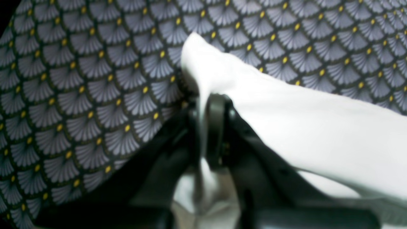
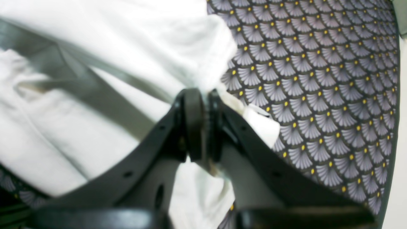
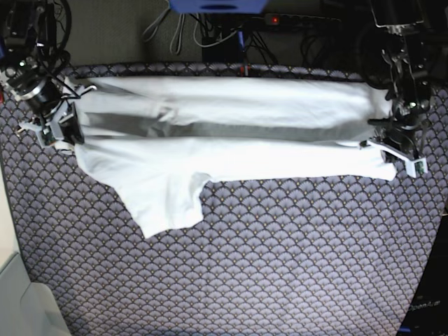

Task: Fold the T-shirt properly
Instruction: 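Lay the folded hem section down along the collar with both grippers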

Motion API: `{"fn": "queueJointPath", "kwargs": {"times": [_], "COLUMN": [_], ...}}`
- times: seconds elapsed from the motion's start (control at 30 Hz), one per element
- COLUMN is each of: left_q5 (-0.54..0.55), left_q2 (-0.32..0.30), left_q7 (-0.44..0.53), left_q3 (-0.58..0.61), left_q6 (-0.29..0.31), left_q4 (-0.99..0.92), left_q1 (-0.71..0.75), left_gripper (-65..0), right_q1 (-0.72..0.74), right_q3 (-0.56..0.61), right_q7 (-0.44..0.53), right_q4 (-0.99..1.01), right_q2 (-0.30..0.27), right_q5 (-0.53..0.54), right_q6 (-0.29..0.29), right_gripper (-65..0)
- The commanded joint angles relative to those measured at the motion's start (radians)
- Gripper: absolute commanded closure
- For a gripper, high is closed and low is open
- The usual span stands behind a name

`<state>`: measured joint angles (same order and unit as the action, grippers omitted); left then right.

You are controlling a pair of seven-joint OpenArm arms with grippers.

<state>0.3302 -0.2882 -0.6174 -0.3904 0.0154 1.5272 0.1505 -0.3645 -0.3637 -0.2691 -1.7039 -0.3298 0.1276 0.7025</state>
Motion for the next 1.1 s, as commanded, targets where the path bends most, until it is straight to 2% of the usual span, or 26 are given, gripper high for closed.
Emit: {"fn": "queueJointPath", "kwargs": {"times": [0.0, 0.27, 0.47, 0.57, 0.87, 1.07], "left_q5": [-0.003, -0.003, -0.006, -0.009, -0.010, -0.007], "left_q2": [-0.019, -0.023, -0.023, -0.023, -0.041, -0.041], "left_q7": [0.027, 0.024, -0.045, -0.045, -0.045, -0.045], "left_q3": [-0.008, -0.008, -0.008, -0.008, -0.008, -0.005], "left_q6": [-0.002, -0.002, -0.002, -0.002, -0.002, -0.002], "left_q4": [0.025, 0.040, 0.092, 0.080, 0.077, 0.006], "left_q1": [-0.013, -0.010, -0.004, -0.007, 0.001, 0.001], "left_gripper": [-0.5, -0.5, -0.5, -0.5, -0.5, -0.5], "right_q1": [-0.006, -0.011, -0.012, -0.018, -0.055, -0.055], "right_q3": [-0.007, -0.010, -0.065, -0.071, -0.067, -0.068], "right_q7": [0.021, 0.021, 0.021, 0.021, 0.021, 0.021], "right_q4": [-0.017, -0.014, -0.011, -0.011, 0.037, 0.104], "right_q2": [-0.015, -0.016, 0.016, 0.034, 0.034, 0.034], "right_q5": [0.011, 0.011, 0.011, 0.011, 0.011, 0.011], "right_q6": [-0.004, -0.004, -0.004, -0.004, -0.004, -0.004], "right_gripper": [0.0, 0.0, 0.0, 0.0, 0.0, 0.0]}}
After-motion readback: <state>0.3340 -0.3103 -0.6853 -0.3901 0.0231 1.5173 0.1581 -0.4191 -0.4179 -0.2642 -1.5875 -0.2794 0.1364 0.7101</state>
